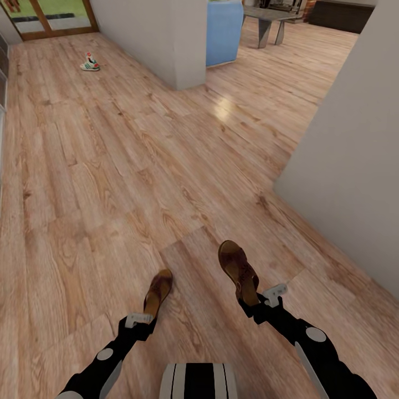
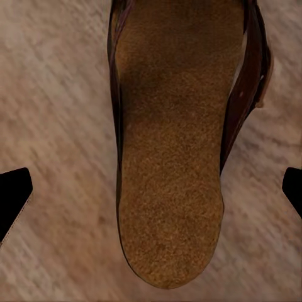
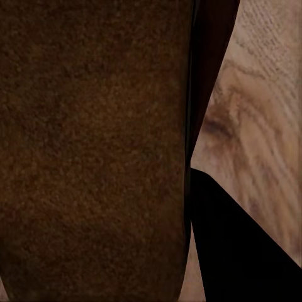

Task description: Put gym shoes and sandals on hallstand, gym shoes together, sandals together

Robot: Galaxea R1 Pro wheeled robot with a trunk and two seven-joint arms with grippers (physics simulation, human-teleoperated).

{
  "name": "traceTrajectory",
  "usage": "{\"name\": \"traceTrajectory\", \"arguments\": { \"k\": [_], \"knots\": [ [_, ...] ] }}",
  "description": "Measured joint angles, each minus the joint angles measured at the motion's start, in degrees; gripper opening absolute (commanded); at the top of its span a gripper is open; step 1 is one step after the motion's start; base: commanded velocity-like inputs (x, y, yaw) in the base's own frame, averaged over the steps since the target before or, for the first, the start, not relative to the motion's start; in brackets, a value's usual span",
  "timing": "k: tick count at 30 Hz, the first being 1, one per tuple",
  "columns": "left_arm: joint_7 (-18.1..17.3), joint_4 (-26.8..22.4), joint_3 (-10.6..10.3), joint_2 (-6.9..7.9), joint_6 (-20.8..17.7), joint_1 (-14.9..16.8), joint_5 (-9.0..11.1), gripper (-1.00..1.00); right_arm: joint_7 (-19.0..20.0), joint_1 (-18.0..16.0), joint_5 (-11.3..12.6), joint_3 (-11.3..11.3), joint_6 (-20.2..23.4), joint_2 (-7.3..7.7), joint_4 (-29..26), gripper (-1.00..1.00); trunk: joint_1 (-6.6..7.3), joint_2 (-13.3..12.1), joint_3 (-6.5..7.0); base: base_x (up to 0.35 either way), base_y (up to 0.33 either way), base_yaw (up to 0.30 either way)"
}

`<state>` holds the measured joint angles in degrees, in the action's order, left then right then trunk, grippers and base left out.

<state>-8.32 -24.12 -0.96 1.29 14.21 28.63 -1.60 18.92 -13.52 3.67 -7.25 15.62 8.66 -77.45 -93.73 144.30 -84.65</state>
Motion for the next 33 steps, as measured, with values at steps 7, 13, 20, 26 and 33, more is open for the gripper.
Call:
{"name": "traceTrajectory", "arguments": {
  "k": [7, 13, 20, 26, 33],
  "knots": [
    [0.0, 0.0, 0.0, -0.14, 0.0, 0.0, -0.1, 1.00, 0.0, 0.0, 0.0, 0.0, 0.0, 0.00, 0.0, -1.00, -0.01, 0.0, 0.00, 0.023, 0.000, 0.000],
    [0.0, 0.0, -0.1, -0.17, 0.0, 0.0, 0.0, 1.00, 0.0, 0.0, 0.0, 0.0, 0.0, 0.00, 0.0, -1.00, -0.01, 0.0, 0.00, 0.002, 0.000, 0.000],
    [-0.1, 0.0, 0.0, -0.07, 0.0, 0.0, 0.2, 1.00, 0.0, 0.0, 0.0, 0.0, 0.0, 0.00, 0.0, -1.00, -0.01, 0.0, 0.00, 0.000, 0.000, 0.000],
    [-0.1, 0.0, 0.0, -0.01, 0.1, 0.0, 0.3, 1.00, 0.0, 0.0, 0.0, 0.1, 0.0, 0.00, 0.0, -1.00, -0.07, 0.0, -0.44, 0.000, 0.000, 0.000],
    [-0.1, 0.1, 0.0, 0.06, 0.1, 0.1, 0.3, 1.00, 0.0, 0.0, 0.0, 0.1, 0.0, 0.00, -0.1, -1.00, -0.25, 0.1, -2.40, 0.000, 0.000, 0.000]
  ]
}}
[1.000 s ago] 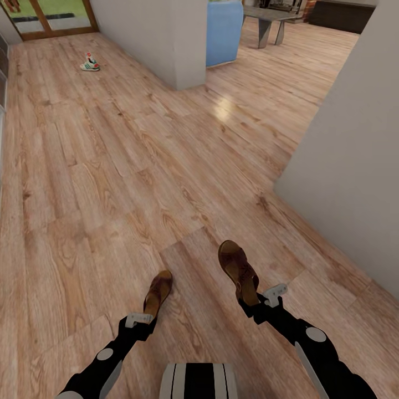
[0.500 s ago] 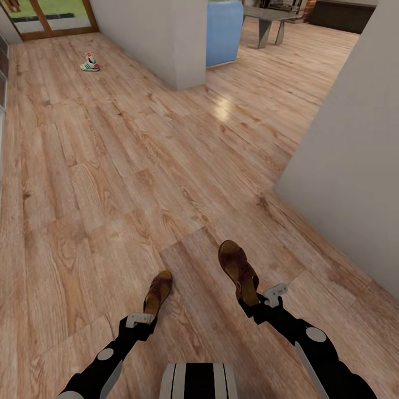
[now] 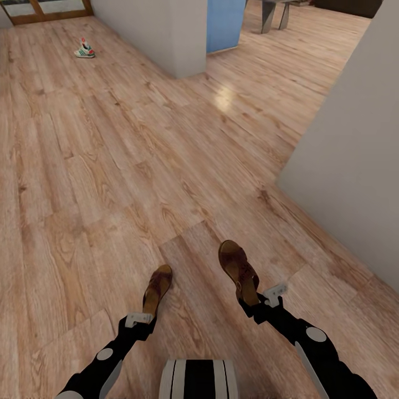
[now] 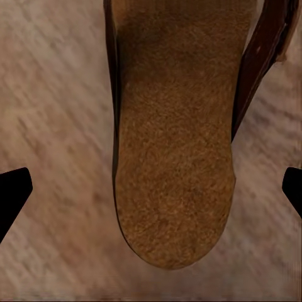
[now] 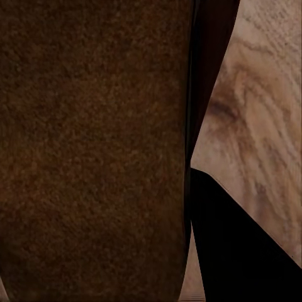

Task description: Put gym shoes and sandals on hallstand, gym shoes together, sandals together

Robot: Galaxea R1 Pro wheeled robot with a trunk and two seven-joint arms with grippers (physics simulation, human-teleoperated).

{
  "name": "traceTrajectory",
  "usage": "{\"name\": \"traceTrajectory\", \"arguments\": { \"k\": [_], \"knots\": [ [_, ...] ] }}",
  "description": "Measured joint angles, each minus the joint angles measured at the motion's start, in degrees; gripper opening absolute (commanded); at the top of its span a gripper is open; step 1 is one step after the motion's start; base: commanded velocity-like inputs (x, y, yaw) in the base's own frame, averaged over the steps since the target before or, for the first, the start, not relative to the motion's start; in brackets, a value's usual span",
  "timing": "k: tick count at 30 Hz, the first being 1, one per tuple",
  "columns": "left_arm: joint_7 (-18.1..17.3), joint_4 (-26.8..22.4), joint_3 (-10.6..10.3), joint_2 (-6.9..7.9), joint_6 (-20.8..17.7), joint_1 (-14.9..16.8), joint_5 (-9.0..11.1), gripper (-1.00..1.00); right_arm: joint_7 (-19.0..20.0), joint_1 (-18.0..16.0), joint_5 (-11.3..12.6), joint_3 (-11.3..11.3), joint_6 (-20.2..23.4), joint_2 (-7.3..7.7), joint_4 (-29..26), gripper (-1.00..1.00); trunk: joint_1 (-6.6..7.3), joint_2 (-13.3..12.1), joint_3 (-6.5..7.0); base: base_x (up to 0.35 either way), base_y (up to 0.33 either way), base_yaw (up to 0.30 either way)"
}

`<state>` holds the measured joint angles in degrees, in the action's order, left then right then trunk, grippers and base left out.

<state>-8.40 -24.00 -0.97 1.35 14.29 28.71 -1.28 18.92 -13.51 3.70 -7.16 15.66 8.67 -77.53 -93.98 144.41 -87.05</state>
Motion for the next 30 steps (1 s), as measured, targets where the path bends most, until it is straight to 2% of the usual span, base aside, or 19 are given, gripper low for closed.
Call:
{"name": "traceTrajectory", "arguments": {
  "k": [12, 20, 24, 30],
  "knots": [
    [0.0, 0.0, 0.0, -0.05, 0.0, 0.0, -0.2, 1.00, 0.0, 0.0, 0.0, -0.1, 0.0, 0.00, 0.0, -1.00, -0.31, 0.2, -3.75, 0.000, 0.000, 0.000],
    [0.0, 0.0, 0.0, -0.06, 0.0, 0.0, -0.3, 1.00, 0.0, 0.0, 0.0, -0.1, 0.0, 0.00, 0.0, -1.00, -0.30, 0.2, -4.41, 0.000, 0.000, 0.000],
    [0.0, 0.0, 0.0, -0.06, 0.0, 0.0, -0.3, 1.00, 0.0, 0.0, 0.0, -0.1, 0.0, 0.00, 0.0, -1.00, -0.41, 0.2, -5.38, 0.000, 0.000, 0.000],
    [0.0, 0.0, 0.0, -0.06, 0.0, -0.1, -0.2, 1.00, 0.0, 0.0, 0.1, 0.0, 0.0, 0.00, 0.0, -1.00, -0.41, 0.2, -5.40, 0.000, 0.000, 0.000]
  ]
}}
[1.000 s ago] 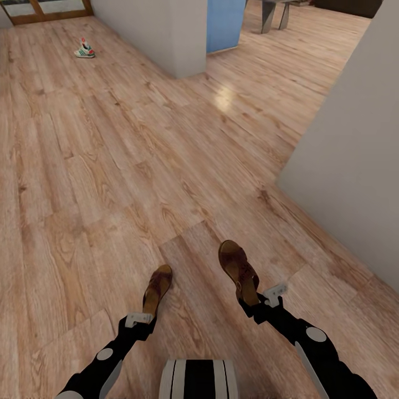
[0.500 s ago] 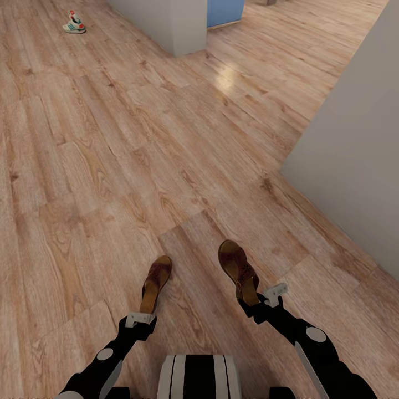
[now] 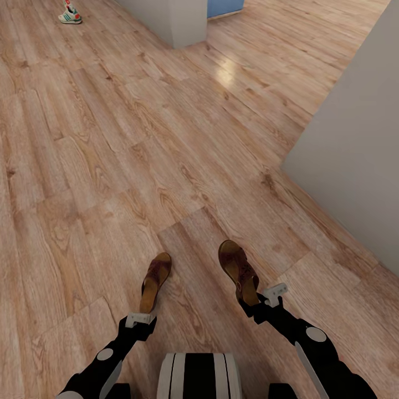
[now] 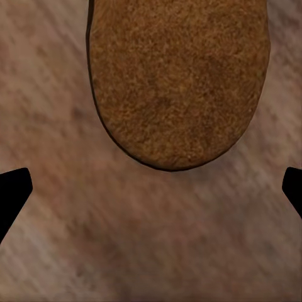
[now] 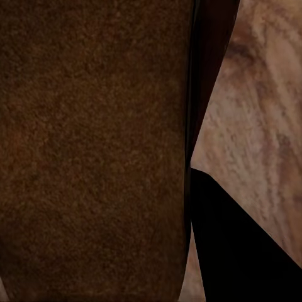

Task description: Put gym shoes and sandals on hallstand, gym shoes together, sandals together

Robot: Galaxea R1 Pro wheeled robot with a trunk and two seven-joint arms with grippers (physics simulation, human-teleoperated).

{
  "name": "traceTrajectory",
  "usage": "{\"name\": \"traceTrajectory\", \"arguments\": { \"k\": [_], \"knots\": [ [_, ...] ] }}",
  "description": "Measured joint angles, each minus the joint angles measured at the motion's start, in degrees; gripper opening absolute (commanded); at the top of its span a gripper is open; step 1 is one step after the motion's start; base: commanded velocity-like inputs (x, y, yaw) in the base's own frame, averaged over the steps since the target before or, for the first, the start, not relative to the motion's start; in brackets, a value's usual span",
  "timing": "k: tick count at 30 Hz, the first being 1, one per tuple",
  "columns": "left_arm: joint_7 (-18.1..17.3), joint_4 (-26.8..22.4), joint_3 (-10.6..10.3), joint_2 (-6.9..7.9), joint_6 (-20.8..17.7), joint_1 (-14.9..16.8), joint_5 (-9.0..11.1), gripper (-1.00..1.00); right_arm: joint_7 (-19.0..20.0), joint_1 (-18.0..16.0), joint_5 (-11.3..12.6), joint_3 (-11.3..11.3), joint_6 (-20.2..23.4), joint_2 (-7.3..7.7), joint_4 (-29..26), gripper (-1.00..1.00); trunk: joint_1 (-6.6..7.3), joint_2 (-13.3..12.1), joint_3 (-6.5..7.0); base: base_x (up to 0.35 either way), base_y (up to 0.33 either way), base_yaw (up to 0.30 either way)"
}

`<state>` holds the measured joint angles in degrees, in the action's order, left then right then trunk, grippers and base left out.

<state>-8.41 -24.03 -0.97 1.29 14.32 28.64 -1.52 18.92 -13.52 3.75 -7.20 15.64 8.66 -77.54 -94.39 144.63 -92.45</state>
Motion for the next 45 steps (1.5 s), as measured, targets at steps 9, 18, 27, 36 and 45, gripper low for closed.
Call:
{"name": "traceTrajectory", "arguments": {
  "k": [9, 18, 27, 36, 45],
  "knots": [
    [0.0, 0.0, 0.0, 0.00, 0.0, 0.0, -0.1, 1.00, 0.0, 0.0, 0.0, 0.0, 0.0, 0.00, 0.0, -1.00, 0.01, 0.0, 0.00, 0.085, 0.000, 0.000],
    [0.0, 0.0, 0.0, 0.00, 0.0, 0.1, -0.1, 1.00, 0.0, 0.0, 0.0, 0.0, 0.0, 0.00, 0.0, -1.00, 0.00, 0.0, 0.00, 0.010, 0.000, 0.000],
    [0.0, 0.0, 0.0, 0.00, 0.0, 0.1, -0.2, 1.00, 0.0, 0.0, 0.0, 0.0, 0.0, 0.00, 0.0, -1.00, 0.00, 0.0, 0.00, 0.054, 0.000, 0.000],
    [0.0, 0.0, 0.0, -0.22, 0.0, 0.1, 0.1, -1.00, 0.0, 0.0, 0.0, 0.0, 0.0, 0.00, 0.0, -1.00, 0.00, 0.0, 0.00, 0.000, 0.000, 0.000],
    [0.0, -0.1, 0.0, -0.25, 0.0, 0.1, 0.1, -1.00, 0.0, 0.0, 0.0, 0.1, 0.0, 0.06, 0.0, -1.00, 0.00, 0.0, 0.00, 0.000, 0.000, 0.000]
  ]
}}
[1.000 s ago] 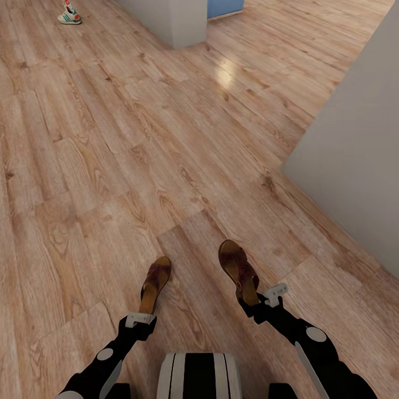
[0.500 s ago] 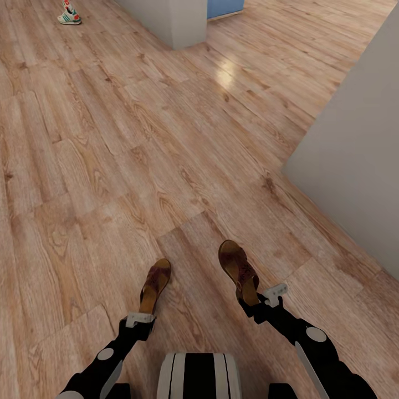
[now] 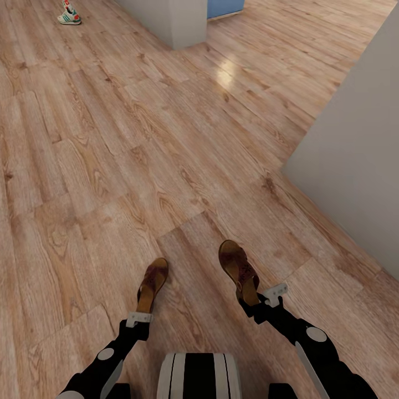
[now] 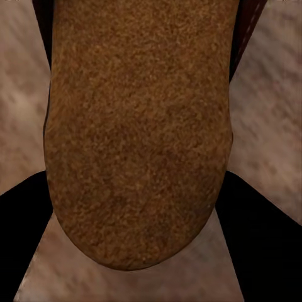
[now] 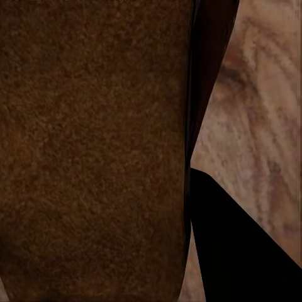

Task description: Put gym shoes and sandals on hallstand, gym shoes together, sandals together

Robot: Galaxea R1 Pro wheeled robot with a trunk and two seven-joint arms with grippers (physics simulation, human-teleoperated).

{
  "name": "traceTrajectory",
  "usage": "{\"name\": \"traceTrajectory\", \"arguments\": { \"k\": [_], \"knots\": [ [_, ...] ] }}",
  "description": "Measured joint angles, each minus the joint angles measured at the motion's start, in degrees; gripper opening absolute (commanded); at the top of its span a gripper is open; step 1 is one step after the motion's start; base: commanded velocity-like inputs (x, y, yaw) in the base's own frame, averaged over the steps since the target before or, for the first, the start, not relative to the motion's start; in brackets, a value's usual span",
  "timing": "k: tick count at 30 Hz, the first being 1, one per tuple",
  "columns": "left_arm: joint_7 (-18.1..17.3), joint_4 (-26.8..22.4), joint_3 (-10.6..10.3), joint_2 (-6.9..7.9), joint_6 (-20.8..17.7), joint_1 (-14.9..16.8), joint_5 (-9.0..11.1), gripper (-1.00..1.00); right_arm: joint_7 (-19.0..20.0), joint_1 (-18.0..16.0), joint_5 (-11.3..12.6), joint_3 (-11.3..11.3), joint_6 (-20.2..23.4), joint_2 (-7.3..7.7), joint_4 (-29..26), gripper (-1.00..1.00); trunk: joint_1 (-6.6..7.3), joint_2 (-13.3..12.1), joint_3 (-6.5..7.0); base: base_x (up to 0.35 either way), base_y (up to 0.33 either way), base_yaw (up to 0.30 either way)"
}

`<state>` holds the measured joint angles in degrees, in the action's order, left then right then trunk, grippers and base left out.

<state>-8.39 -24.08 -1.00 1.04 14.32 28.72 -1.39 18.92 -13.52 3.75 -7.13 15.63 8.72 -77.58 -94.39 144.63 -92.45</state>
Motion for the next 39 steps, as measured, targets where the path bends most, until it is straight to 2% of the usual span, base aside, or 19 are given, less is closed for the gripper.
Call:
{"name": "traceTrajectory", "arguments": {
  "k": [2, 6, 11, 17, 30, 32, 39],
  "knots": [
    [0.0, 0.0, 0.0, -0.01, 0.0, 0.0, 0.0, -1.00, 0.0, 0.0, 0.0, 0.5, 0.0, -0.03, -0.2, -1.00, 0.00, 0.0, 0.00, 0.000, 0.000, 0.000],
    [0.0, 0.0, 0.0, -0.01, 0.1, 0.0, 0.0, -1.00, 0.0, 0.0, 0.0, 3.3, 0.0, -0.05, -0.5, -1.00, 0.00, 0.0, 0.00, 0.000, 0.000, 0.000],
    [-0.1, 0.0, 0.0, -0.14, 0.1, 0.0, 0.2, -1.00, 0.0, 0.0, 0.0, 4.2, 0.0, -0.06, -0.6, -1.00, 0.00, 0.0, 0.00, 0.000, 0.000, 0.000],
    [0.0, 0.0, 0.1, -0.18, 0.1, 0.0, 0.3, -1.00, 0.0, 0.0, 0.0, 4.3, 0.0, -0.06, -0.7, -1.00, 0.00, 0.0, 0.00, 0.000, 0.000, 0.000],
    [0.0, -0.3, 0.1, -0.13, 0.0, 0.0, 0.2, -1.00, 0.0, 0.0, -0.1, 4.1, -0.2, -0.06, -0.8, -1.00, 0.34, -0.2, 2.88, 0.000, 0.000, 0.000],
    [-0.3, 0.1, -0.5, 0.05, -0.7, -0.2, -0.2, -1.00, 0.8, -0.6, -0.1, 3.4, 0.4, -0.71, -1.4, -1.00, 0.34, -0.2, 2.88, 0.000, 0.000, 0.000],
    [-0.2, 0.4, -0.6, 0.09, -2.4, -1.0, -0.5, -1.00, 1.1, -1.7, -0.5, 3.6, 2.2, -0.42, -3.7, -1.00, 0.34, -0.2, 2.87, 0.000, 0.000, 0.000]
  ]
}}
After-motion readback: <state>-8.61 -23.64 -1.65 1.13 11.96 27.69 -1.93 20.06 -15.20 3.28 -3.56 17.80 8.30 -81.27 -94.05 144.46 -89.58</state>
